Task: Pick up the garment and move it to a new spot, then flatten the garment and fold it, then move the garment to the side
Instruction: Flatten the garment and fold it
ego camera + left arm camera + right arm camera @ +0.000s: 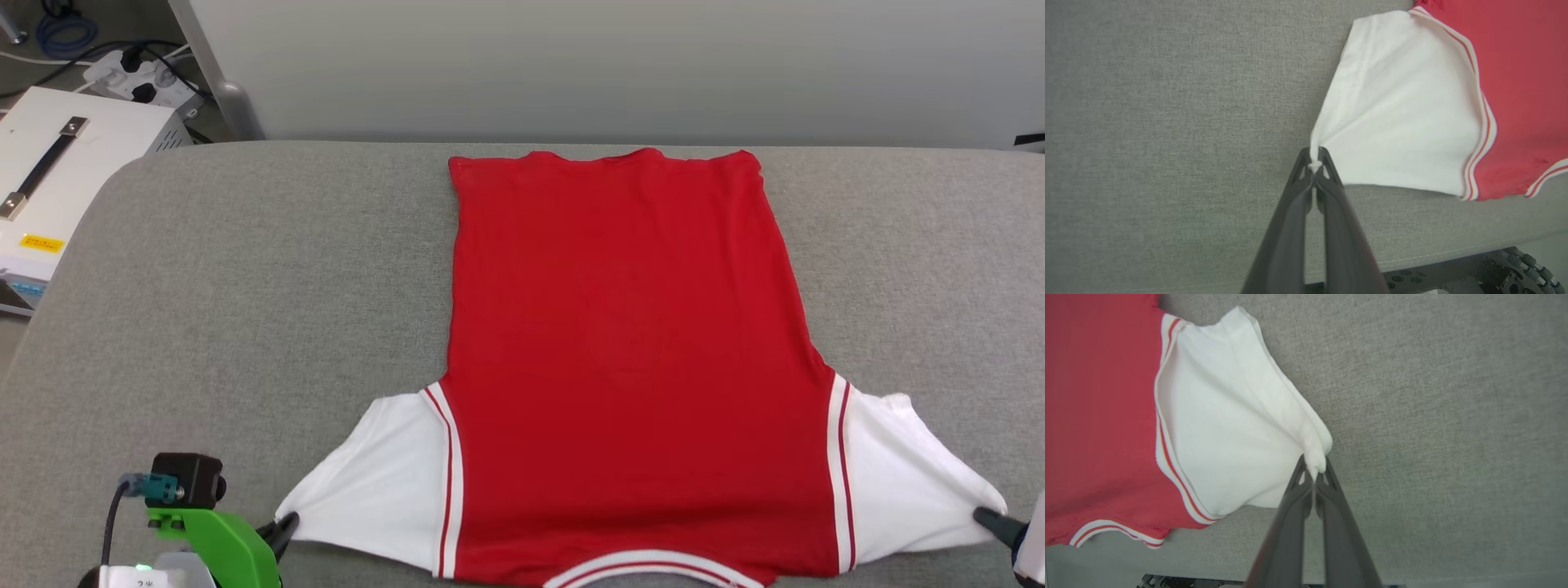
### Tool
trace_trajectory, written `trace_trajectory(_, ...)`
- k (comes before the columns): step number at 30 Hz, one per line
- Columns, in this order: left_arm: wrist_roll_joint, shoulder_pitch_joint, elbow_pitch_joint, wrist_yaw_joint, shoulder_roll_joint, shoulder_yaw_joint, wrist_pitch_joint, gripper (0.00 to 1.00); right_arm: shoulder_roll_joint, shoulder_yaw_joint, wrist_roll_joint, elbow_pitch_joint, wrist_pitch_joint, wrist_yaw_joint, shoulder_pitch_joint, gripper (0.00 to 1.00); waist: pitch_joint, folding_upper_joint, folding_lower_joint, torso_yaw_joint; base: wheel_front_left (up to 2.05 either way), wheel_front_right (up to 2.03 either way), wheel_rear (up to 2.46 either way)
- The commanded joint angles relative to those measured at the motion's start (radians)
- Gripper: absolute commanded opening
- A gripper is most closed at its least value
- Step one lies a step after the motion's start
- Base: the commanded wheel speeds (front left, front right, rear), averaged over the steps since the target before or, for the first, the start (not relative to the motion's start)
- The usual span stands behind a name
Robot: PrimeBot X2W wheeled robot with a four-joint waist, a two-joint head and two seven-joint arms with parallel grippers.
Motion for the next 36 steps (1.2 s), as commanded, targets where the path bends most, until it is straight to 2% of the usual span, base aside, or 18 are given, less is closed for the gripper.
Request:
trace_trajectory(1,-0.023,0.035,-0.024,0.011,0.009,0.007,0.014,0.0,0.004,-0.017,-0.021,-0.033,0.032,-0.002,0.038,0.0,0.001,0.0,0.0001,0.002,0.0,0.0,0.0)
trace_trajectory(6,-0.037,0.082,-0.124,0.032,0.008,0.003,0.032,0.0,0.061,-0.071,-0.06,-0.139,0.104,-0.002,0.08,0.0,0.02,0.0,0.0001,0.011,0.0,0.0,0.0)
trace_trajectory(9,-0.035,0.074,-0.156,0.032,0.013,-0.001,0.041,0.0,0.07,-0.08,-0.073,-0.172,0.133,-0.002,0.072,0.0,0.034,0.0,0.0001,0.018,0.0,0.0,0.0)
trace_trajectory(10,-0.034,0.069,-0.17,0.03,0.017,-0.003,0.046,0.0,0.065,-0.073,-0.076,-0.186,0.149,-0.002,0.07,0.12,0.04,0.0,0.0001,0.021,0.0,0.0,0.0)
trace_trajectory(11,-0.033,0.065,-0.181,0.027,0.021,-0.005,0.052,0.0,0.06,-0.066,-0.076,-0.2,0.157,-0.002,0.067,0.28,0.045,0.0,0.0001,0.023,0.0,0.0,0.0)
trace_trajectory(12,-0.033,0.061,-0.197,0.025,0.026,-0.009,0.061,0.0,0.056,-0.066,-0.075,-0.215,0.162,-0.002,0.06,1.0,0.053,0.0,0.0001,0.027,0.0,0.0,0.0)
trace_trajectory(19,-0.002,0.054,-0.345,0.045,0.052,-0.036,0.112,0.0,0.023,-0.041,-0.032,-0.325,0.219,-0.002,-0.041,1.0,0.145,0.0,0.0001,0.06,0.0,0.0,0.0)
trace_trajectory(25,0.028,0.028,-0.485,0.045,0.065,-0.069,0.149,0.0,-0.006,-0.019,-0.03,-0.387,0.333,-0.002,-0.295,1.0,0.304,0.0,0.0001,0.126,0.0,0.0,0.0)
trace_trajectory(31,0.047,-0.024,-0.554,0.023,0.059,-0.106,0.171,0.0,-0.064,0.028,-0.098,-0.316,0.437,-0.002,-0.556,1.0,0.432,0.0,0.0001,0.195,0.0,0.0,0.0)
trace_trajectory(36,0.072,-0.074,-0.568,0.011,0.041,-0.126,0.159,0.0,-0.104,0.049,-0.164,-0.175,0.468,-0.002,-0.741,1.0,0.507,0.0,0.0001,0.251,0.0,0.0,0.0)
